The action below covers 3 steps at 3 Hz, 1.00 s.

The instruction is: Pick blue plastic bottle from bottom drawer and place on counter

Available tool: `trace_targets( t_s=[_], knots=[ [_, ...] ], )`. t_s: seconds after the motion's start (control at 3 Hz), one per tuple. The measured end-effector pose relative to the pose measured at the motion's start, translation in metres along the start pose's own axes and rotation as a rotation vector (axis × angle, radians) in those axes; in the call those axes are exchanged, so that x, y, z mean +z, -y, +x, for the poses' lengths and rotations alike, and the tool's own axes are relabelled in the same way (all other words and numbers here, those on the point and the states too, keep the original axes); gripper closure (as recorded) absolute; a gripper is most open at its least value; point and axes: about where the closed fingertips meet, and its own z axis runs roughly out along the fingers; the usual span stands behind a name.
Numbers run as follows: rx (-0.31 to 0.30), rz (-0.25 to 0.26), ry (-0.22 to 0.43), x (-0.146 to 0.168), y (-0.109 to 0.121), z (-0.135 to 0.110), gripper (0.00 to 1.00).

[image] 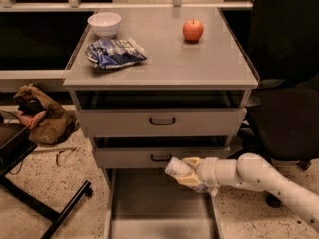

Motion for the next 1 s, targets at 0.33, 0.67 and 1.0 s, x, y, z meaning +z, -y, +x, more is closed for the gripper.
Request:
trace_targets(
  t_s=[0.33, 0.67, 1.0],
  knots=[
    [-0.081, 0.032, -0.032, -0.041, -0.032, -0.065, 1.00],
    [-0.209, 0.037, -0.059, -0.092, -0.049, -0.144, 1.00],
    [-0.208, 0.037, -0.059, -0.092, -0.049, -0.144, 1.00]
  ],
)
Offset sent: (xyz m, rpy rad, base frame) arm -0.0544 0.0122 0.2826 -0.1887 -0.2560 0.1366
